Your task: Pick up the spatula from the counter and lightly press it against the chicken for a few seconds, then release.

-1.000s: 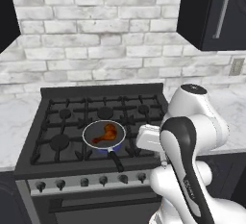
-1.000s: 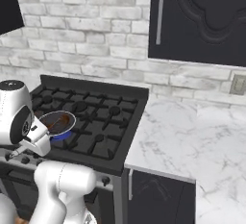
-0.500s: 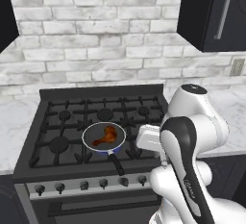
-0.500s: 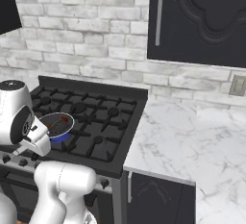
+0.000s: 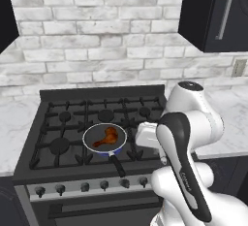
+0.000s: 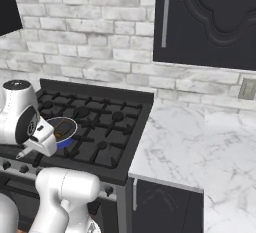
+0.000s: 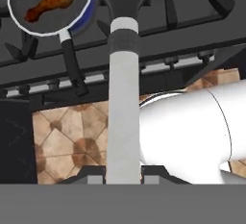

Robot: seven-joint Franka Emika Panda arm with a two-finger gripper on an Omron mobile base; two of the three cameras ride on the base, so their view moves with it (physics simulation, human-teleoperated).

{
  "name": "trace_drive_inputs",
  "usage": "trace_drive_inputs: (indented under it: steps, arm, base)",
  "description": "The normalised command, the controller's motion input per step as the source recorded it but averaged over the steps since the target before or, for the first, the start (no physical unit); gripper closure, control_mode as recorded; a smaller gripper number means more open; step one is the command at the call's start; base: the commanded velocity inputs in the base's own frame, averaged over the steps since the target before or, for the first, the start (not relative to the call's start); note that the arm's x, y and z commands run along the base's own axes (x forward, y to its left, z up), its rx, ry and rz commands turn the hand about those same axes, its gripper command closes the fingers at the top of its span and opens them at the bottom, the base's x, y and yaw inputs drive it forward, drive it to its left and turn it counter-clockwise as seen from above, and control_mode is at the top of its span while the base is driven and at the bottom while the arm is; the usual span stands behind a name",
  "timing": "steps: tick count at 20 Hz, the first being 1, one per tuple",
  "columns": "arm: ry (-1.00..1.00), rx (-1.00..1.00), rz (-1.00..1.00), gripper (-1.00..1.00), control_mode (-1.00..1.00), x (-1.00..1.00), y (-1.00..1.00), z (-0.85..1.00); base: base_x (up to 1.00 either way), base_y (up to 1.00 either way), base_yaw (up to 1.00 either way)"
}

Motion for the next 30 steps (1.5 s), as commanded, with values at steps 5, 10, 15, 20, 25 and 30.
trace_drive_inputs:
  steps: [5, 10, 15, 20, 25, 30]
  arm:
    - [0.00, -0.02, 0.12, 1.00, -1.00, 0.02, 0.00, 0.00]
    - [0.00, -0.03, 0.20, 1.00, -1.00, 0.05, 0.00, 0.00]
    - [-0.01, -0.03, 0.24, 1.00, -1.00, 0.07, 0.00, 0.00]
    - [0.00, 0.00, 0.23, 1.00, -1.00, 0.11, -0.01, 0.00]
    - [0.00, 0.00, 0.23, 1.00, -1.00, 0.16, -0.03, 0.00]
    - [0.00, 0.00, 0.25, 1.00, -1.00, 0.23, -0.01, 0.00]
  base:
    - [0.00, 0.00, 0.00]
    - [0.00, 0.00, 0.00]
    - [0.00, 0.00, 0.00]
    - [0.00, 0.00, 0.00]
    - [0.00, 0.00, 0.00]
    - [0.00, 0.00, 0.00]
